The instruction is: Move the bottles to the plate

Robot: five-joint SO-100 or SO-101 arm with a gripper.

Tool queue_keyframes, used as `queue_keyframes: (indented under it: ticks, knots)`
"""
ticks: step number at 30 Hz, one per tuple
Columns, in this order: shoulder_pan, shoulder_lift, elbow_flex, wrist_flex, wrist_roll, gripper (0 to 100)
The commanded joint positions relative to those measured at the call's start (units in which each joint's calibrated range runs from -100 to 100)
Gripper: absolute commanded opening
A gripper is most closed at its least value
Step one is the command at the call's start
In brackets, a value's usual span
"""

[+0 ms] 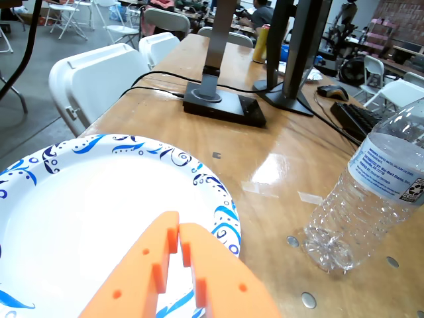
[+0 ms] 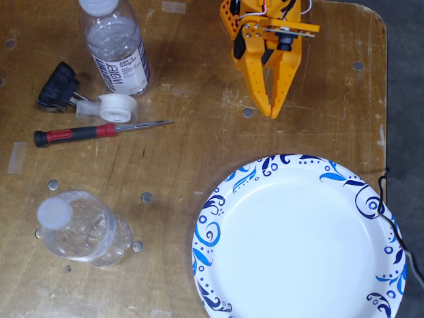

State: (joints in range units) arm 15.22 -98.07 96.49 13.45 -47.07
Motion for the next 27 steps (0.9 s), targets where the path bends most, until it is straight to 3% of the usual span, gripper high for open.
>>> queue_keyframes:
  ticks: [1,9,17,27]
  knots:
    - [0.1,-0.7,-1.2,-0.7,-0.2,1]
    - [0.2,-0.7,2.4,-15.0,-0.2,1]
    - [3.2,-0.3,1.5,-22.8,-0.7,1]
    - [18.4,13.5,-18.7,-13.1,-0.7,5]
